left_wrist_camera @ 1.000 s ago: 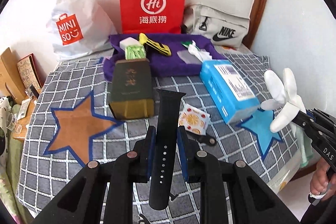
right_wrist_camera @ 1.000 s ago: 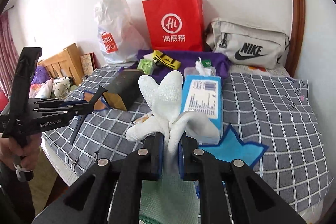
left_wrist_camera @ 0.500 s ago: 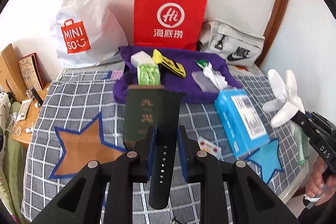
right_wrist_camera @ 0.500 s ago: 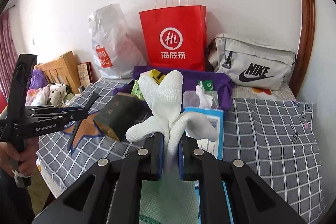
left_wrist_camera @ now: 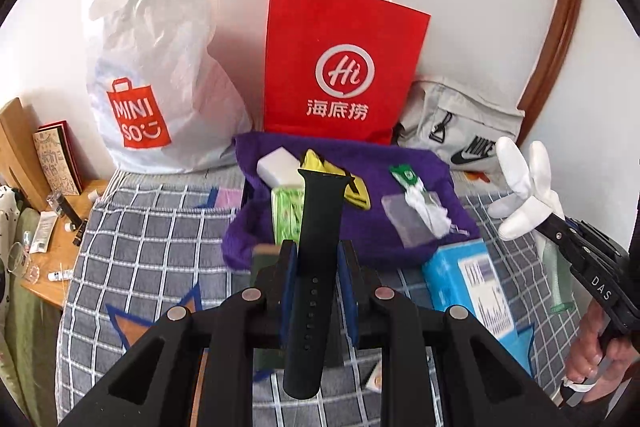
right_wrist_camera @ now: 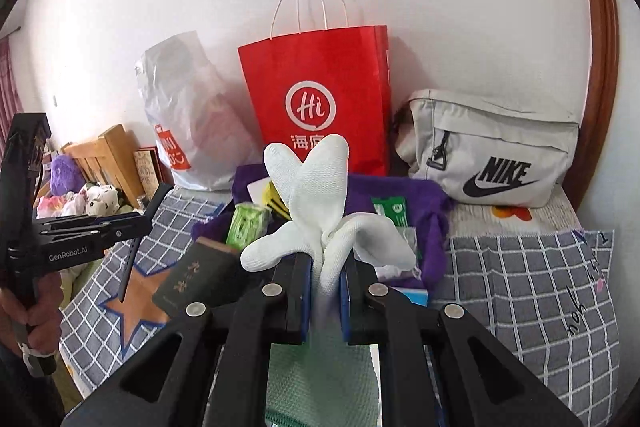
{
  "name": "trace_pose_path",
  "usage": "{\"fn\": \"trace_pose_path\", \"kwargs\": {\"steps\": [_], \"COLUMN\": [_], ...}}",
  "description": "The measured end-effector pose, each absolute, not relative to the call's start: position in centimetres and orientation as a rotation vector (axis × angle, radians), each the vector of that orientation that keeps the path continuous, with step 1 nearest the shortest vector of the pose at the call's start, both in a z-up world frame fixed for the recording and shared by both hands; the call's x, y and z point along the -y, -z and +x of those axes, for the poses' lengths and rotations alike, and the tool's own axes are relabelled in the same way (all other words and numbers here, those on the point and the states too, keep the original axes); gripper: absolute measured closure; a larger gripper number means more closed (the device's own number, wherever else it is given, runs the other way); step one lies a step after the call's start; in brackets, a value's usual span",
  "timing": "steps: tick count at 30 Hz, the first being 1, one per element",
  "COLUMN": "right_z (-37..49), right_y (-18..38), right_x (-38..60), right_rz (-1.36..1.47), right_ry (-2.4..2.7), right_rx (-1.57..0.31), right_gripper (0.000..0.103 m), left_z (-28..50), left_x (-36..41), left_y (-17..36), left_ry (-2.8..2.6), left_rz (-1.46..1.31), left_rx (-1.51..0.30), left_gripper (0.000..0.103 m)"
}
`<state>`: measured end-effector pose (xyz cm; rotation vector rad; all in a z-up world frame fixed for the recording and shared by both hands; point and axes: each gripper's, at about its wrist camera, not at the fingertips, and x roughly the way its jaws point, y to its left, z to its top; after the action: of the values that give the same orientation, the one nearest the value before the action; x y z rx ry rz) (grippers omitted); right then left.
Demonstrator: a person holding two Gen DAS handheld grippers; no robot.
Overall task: Organize soft objects
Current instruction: 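Carry the gloves and black strap over the purple towel with both grippers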
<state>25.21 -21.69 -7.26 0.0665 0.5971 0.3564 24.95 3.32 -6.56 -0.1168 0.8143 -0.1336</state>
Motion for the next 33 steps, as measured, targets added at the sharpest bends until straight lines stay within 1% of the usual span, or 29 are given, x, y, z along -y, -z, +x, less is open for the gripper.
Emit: {"fn": "trace_pose_path", "kwargs": {"steps": [16, 20, 27, 33], "right_z": [35.2, 36.9, 39.1, 40.3], "right_y": [7.0, 8.3, 10.8, 13.0], "right_x": [20.1, 20.4, 20.6, 20.9], "right_rz": [0.067, 0.117, 0.083, 0.091], "right_ry": [-0.375, -0.388, -0.388, -0.391], "right_rx": [-0.598, -0.619, -0.705, -0.77], "right_gripper": [0.091, 0.091, 0.091, 0.091], "left_z": [33.1, 35.0, 38.8, 40.6], "left_x": [-5.0, -5.1, -5.0, -4.9], "left_y": [7.7, 8.5, 10.3, 12.3], "left_ry": [0.072, 0.069, 0.072, 0.11], "left_rz": [-0.191, -0.208, -0.231, -0.29], "left_rx": [-0.829, -0.837, -0.868, -0.89], "left_gripper": [0.083, 0.083, 0.083, 0.083]}}
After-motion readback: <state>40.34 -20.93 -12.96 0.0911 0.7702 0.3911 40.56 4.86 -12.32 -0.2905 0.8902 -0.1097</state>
